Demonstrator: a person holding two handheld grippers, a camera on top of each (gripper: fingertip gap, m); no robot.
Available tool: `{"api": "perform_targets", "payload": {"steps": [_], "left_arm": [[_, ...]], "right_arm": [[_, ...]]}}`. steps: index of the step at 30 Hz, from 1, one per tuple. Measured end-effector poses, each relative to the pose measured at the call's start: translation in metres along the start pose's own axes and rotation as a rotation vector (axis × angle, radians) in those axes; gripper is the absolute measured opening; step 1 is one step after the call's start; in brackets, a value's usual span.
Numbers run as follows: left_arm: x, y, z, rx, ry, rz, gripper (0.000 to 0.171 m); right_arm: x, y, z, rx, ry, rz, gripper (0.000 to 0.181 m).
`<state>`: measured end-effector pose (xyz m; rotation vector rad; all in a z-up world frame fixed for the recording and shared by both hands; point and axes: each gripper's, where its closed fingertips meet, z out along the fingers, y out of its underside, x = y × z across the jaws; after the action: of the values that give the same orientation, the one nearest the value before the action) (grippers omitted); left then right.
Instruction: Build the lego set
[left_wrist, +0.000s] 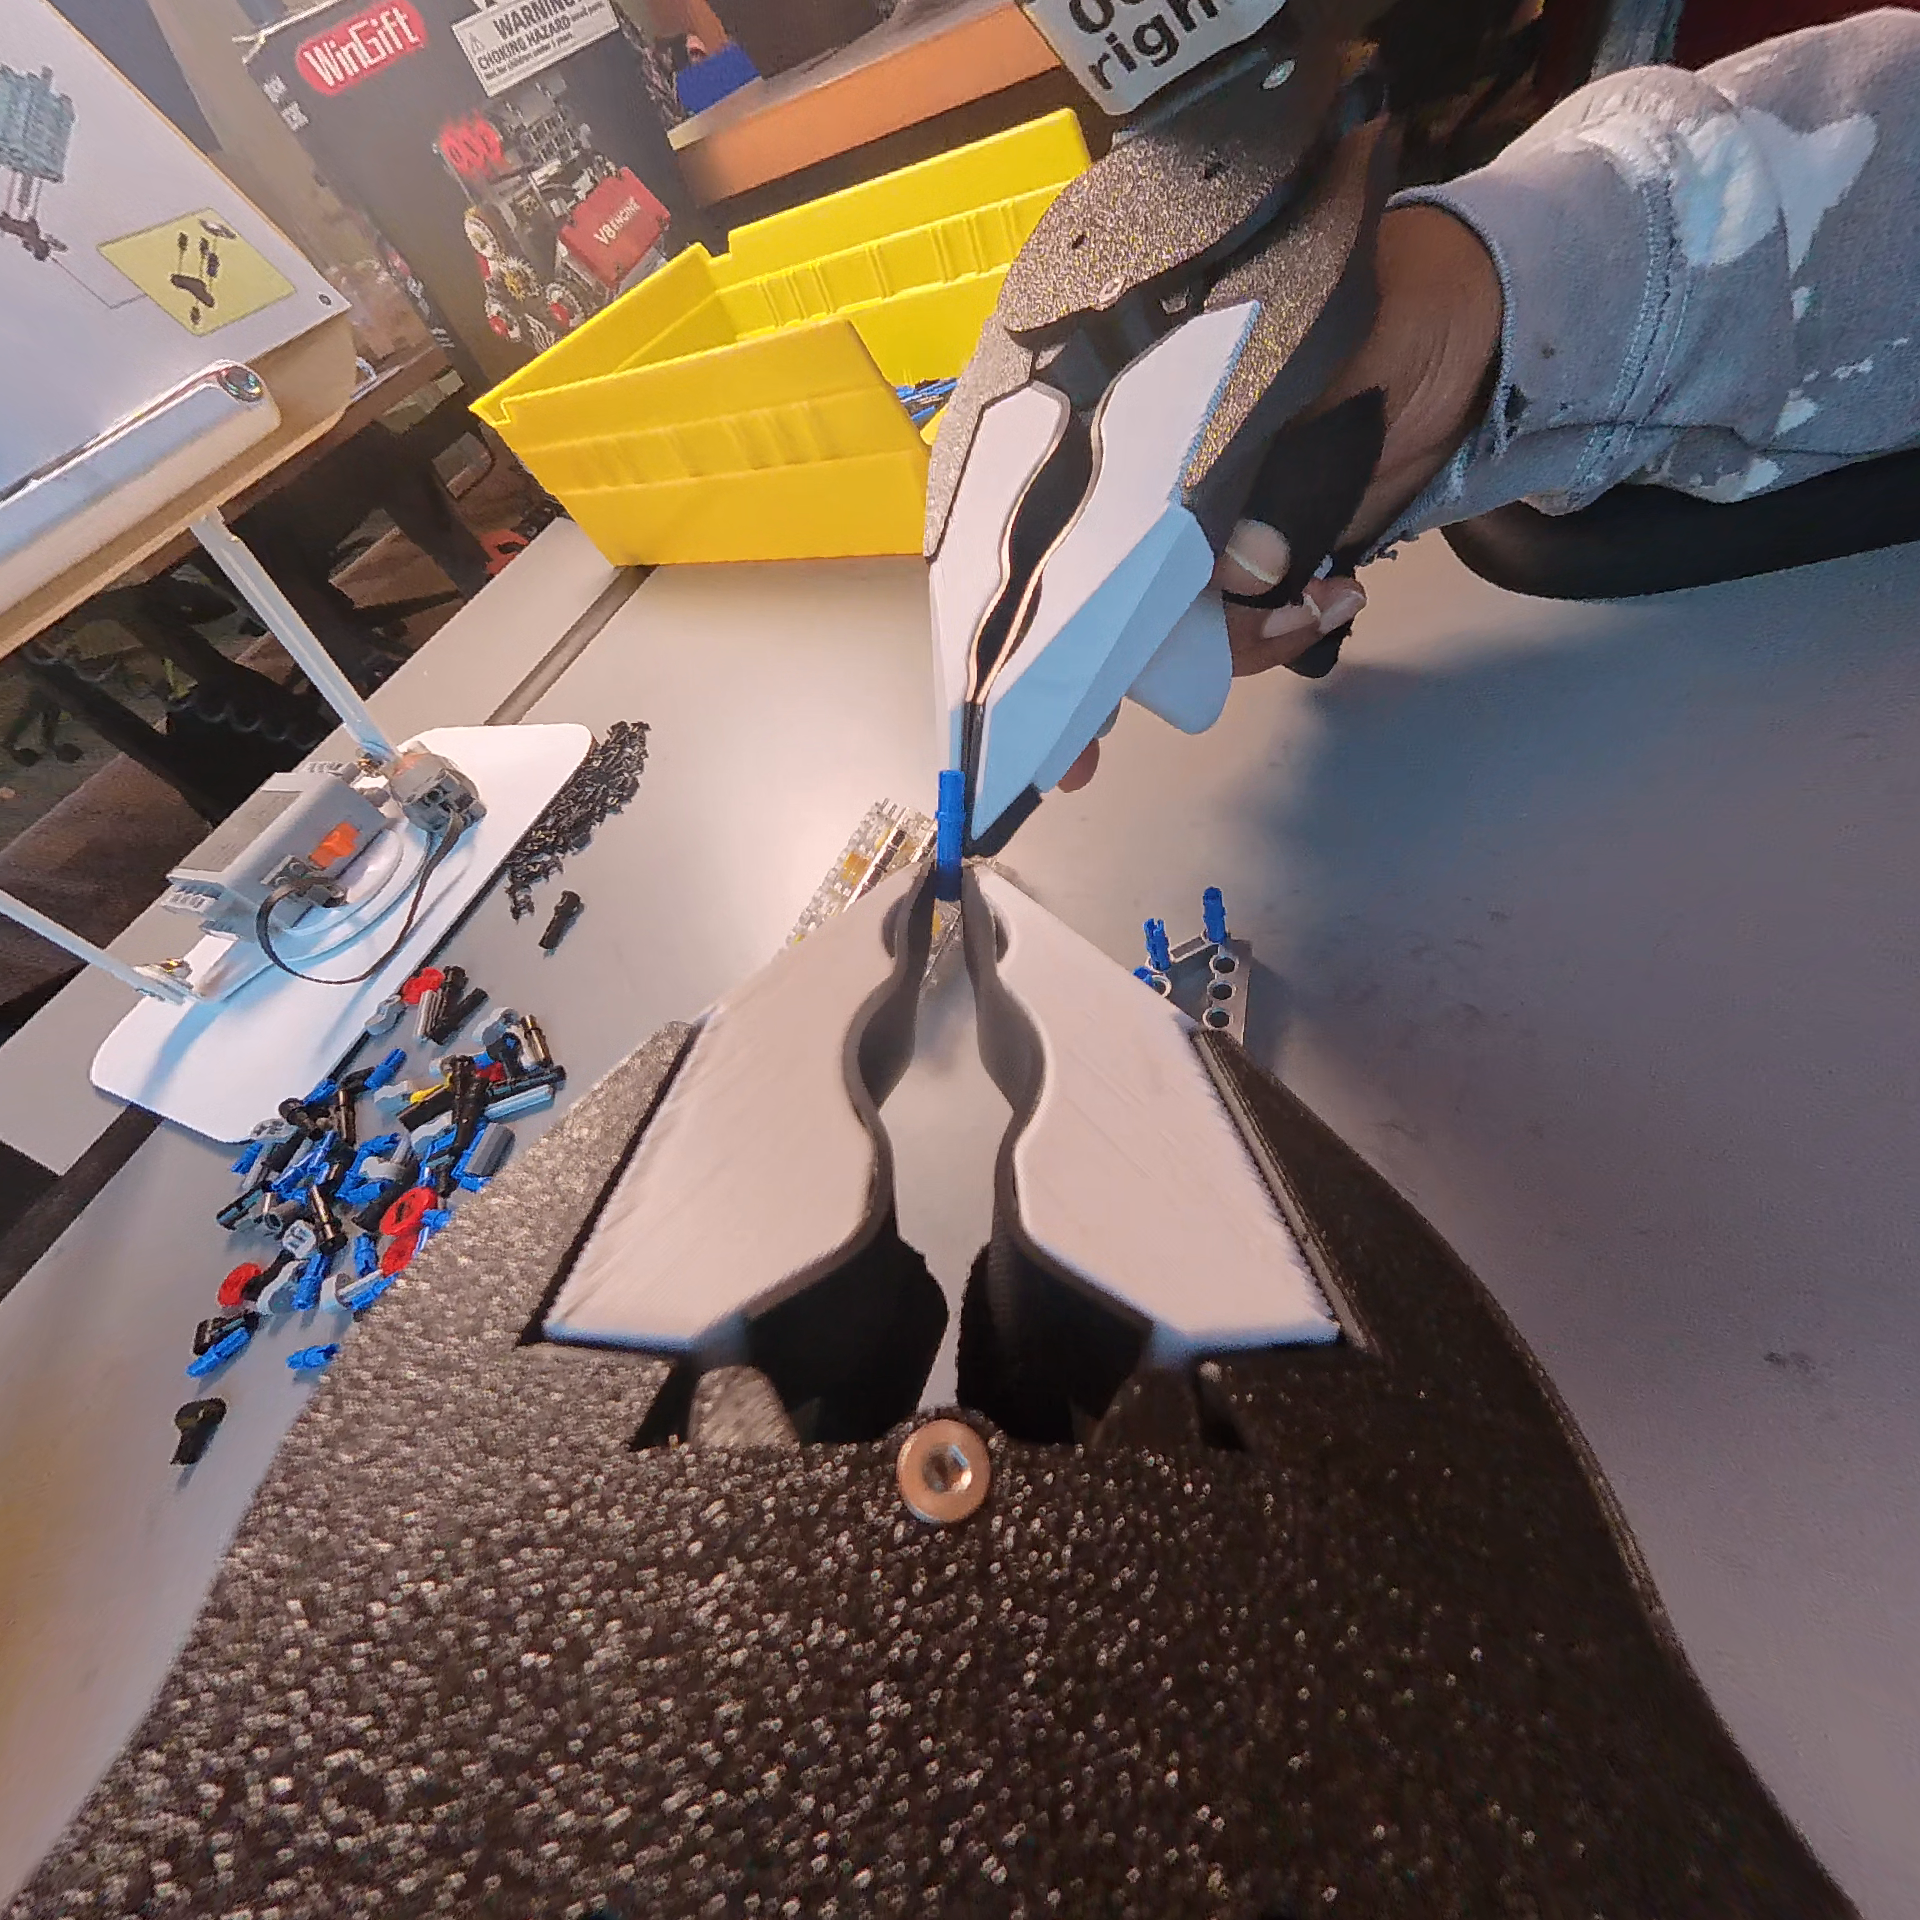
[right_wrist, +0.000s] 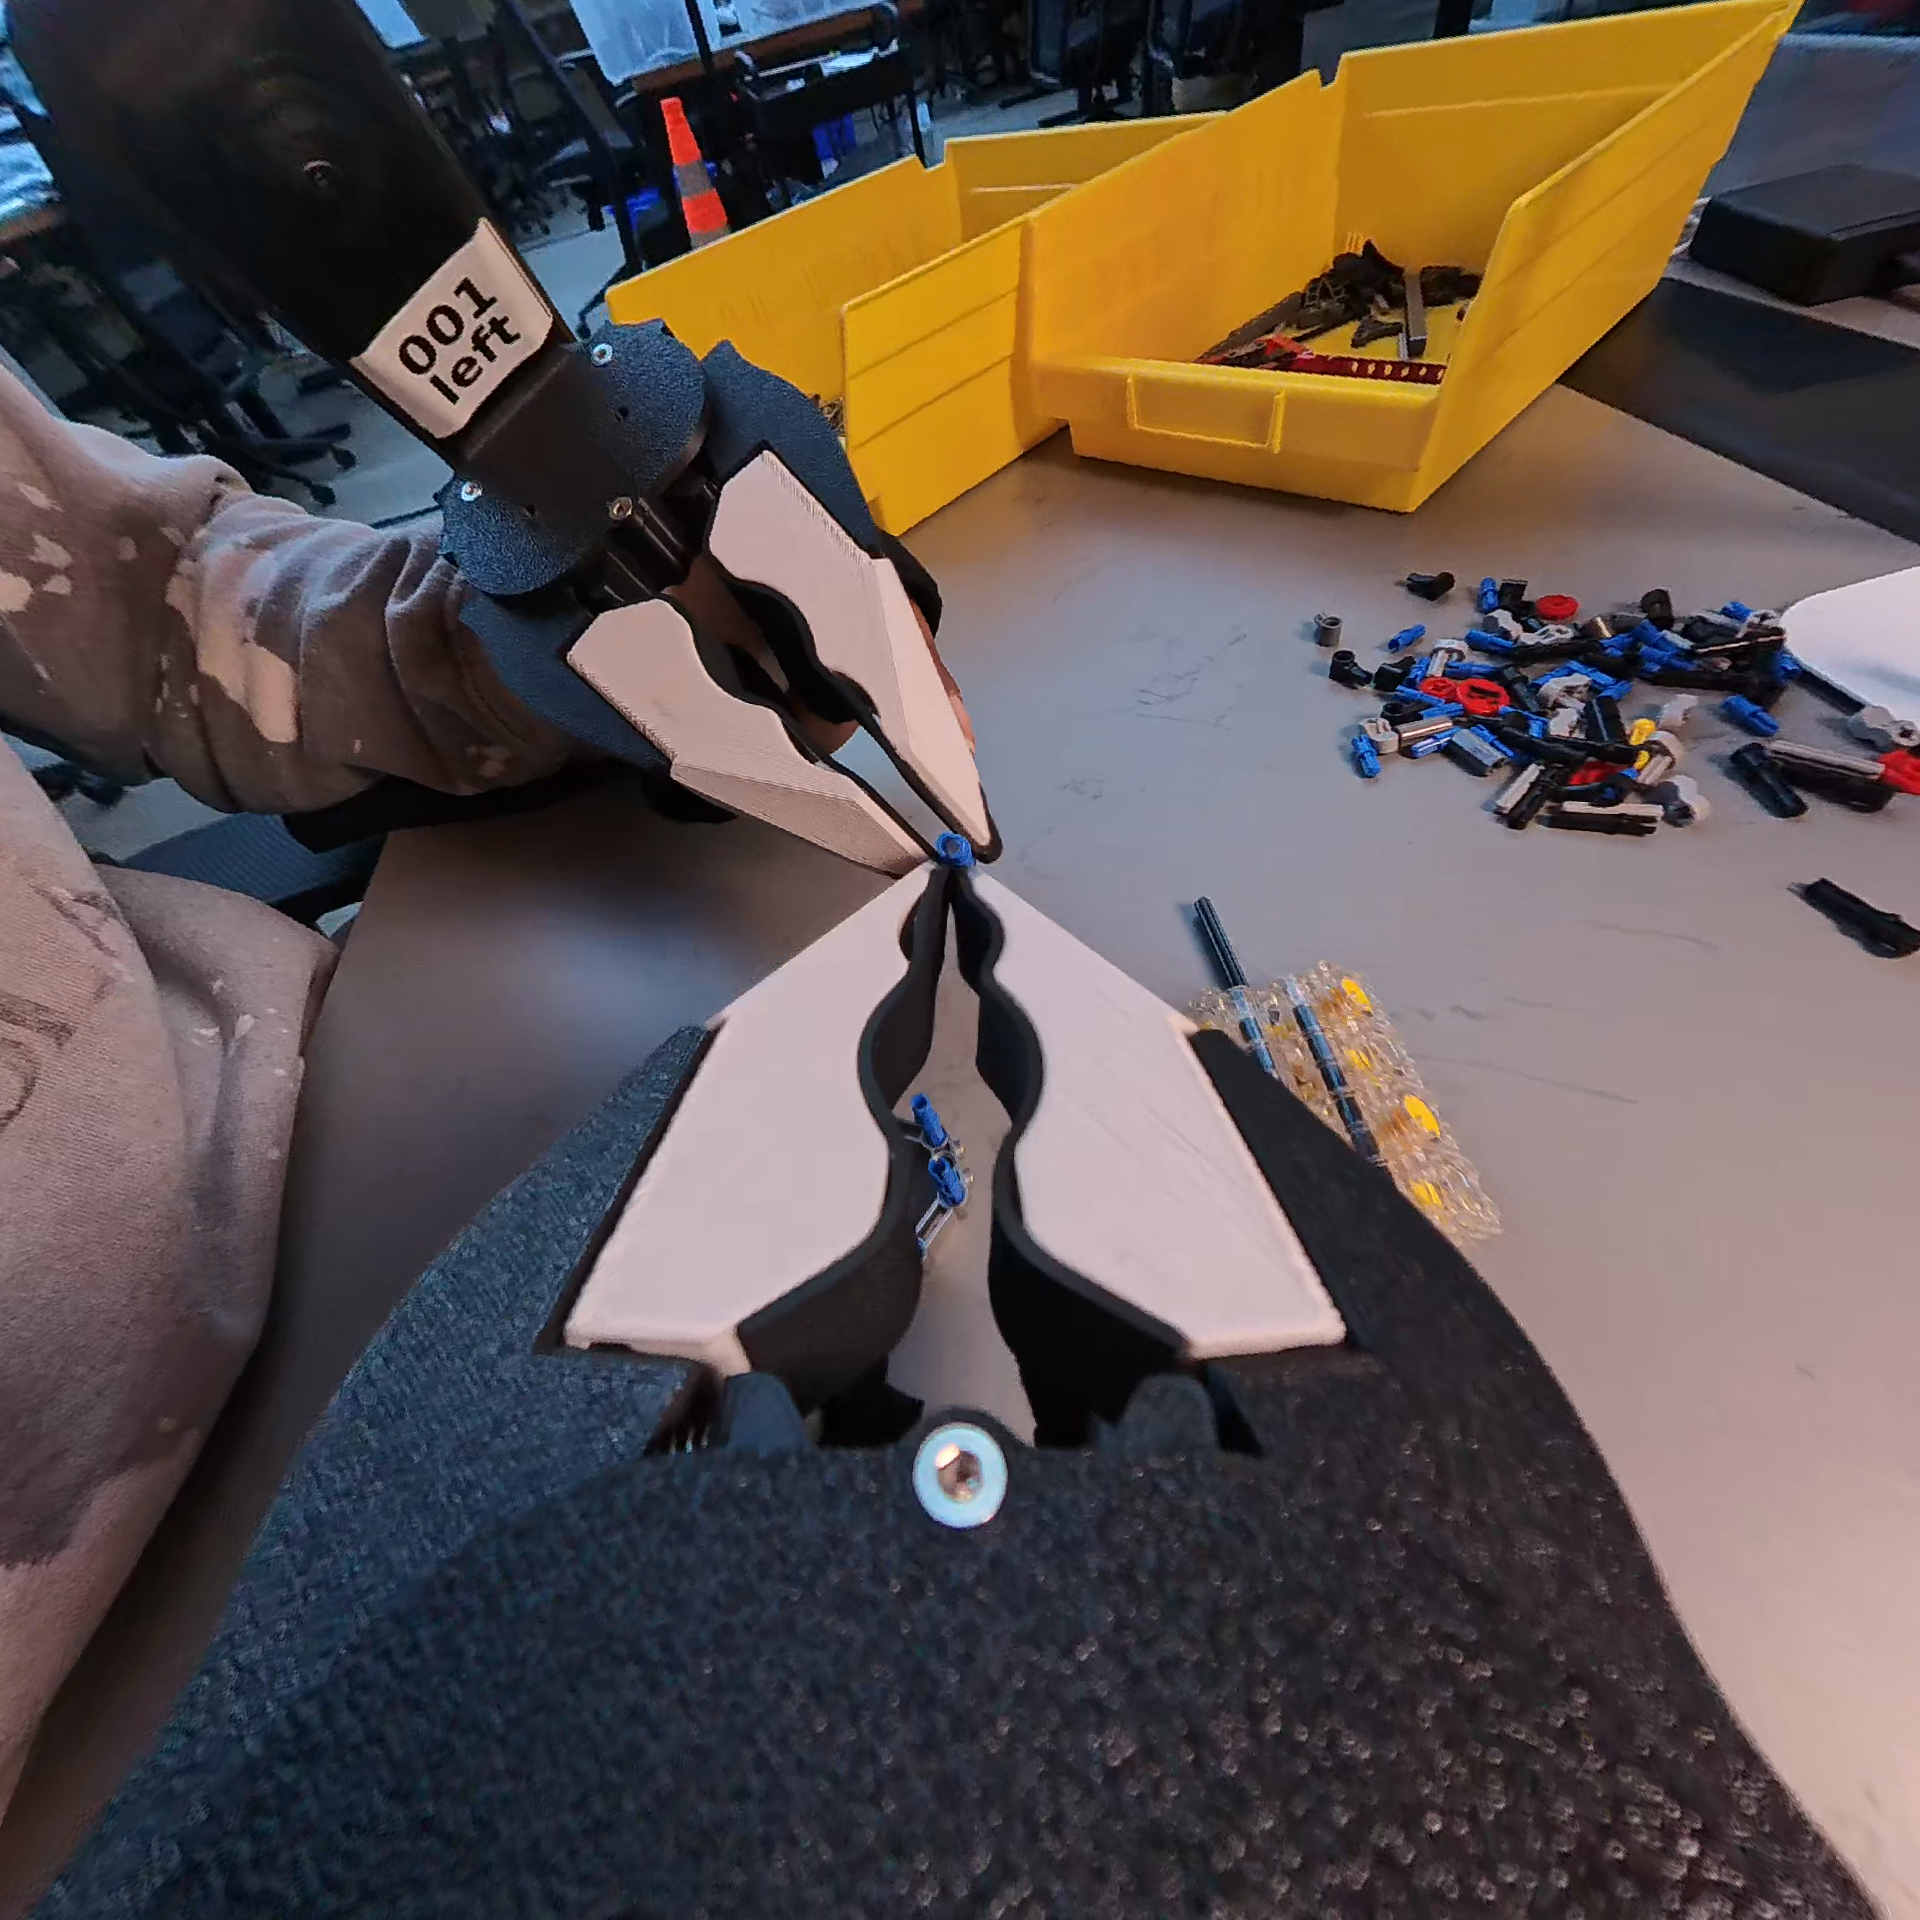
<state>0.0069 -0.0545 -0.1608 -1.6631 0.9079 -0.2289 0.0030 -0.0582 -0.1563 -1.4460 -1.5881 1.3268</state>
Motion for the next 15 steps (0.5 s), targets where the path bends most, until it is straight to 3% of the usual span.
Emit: {"api": "perform_targets", "payload": {"steps": [4,11,15], "left_arm": [[0.001,0.001,0.0,-0.006,0.01,-0.002,0.004],[0.006,0.004,0.002,-0.024,0.029,0.005,0.004],[0.014,0.009,0.0,-0.051,0.113,-0.085,0.009]], "right_arm": [[0.0,-0.001,0.0,0.006,0.007,-0.009,0.015],[-0.001,0.0,0.001,-0.012,0.031,-0.081,0.004],[-0.005,0.006,-0.001,-0.055,0.0,-0.097,0.003]]}}
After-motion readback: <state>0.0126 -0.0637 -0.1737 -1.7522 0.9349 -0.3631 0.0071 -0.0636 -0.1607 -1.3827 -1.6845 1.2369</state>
